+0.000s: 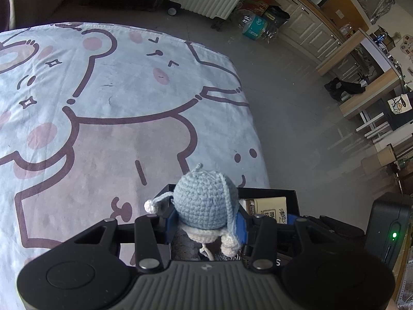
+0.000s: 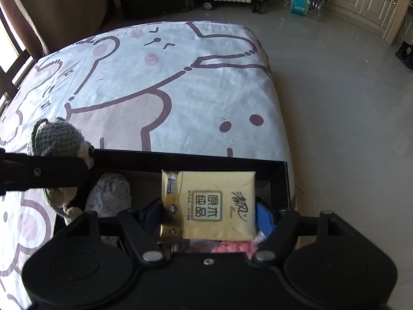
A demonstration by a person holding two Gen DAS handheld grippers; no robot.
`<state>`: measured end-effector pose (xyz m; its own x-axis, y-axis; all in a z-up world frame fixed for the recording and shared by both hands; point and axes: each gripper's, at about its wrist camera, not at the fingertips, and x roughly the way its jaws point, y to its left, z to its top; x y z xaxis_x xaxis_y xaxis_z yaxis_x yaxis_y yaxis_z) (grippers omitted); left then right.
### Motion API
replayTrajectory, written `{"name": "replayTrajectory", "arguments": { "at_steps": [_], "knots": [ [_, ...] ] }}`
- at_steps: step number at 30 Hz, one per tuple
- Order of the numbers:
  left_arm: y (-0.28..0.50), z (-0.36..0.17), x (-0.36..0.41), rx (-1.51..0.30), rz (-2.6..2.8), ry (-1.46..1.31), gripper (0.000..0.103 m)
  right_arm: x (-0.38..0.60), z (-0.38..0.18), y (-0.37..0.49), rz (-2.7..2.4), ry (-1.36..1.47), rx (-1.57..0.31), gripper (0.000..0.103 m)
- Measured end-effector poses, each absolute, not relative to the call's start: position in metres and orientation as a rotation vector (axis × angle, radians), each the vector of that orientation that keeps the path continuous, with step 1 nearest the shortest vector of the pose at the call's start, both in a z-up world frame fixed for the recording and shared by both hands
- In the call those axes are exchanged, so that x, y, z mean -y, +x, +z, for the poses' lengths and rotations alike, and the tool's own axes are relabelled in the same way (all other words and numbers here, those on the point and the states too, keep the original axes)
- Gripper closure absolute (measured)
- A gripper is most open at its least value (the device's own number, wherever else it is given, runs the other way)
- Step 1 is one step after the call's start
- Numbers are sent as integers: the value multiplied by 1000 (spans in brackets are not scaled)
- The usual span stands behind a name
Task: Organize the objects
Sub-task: 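Lower the grey mouse and tissue pack into the black box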
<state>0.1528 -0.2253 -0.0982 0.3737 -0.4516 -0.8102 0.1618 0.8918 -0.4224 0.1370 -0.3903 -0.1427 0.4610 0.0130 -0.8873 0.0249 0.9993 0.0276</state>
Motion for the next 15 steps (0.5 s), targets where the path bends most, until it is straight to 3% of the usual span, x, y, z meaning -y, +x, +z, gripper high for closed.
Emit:
{"name": "replayTrajectory", "arguments": {
  "at_steps": [5,7,9,12,15],
  "knots": [
    [151,-97,229,-1123,-411,-288,58,392,-137,135,-8,57,-1091,26],
    [150,-96,230,-1121,-414,-287,58,392,-133,133,2,75,-1082,16],
    [149,-96,230,-1119,-417,-286,58,391,-128,131,-8,72,-1063,14],
    [149,-95,230,-1117,-425,-292,58,392,-123,130,-31,68,-1052,15],
    [149,-95,231,-1115,-437,-308,58,397,-118,127,-28,101,-1047,24]
  ]
}}
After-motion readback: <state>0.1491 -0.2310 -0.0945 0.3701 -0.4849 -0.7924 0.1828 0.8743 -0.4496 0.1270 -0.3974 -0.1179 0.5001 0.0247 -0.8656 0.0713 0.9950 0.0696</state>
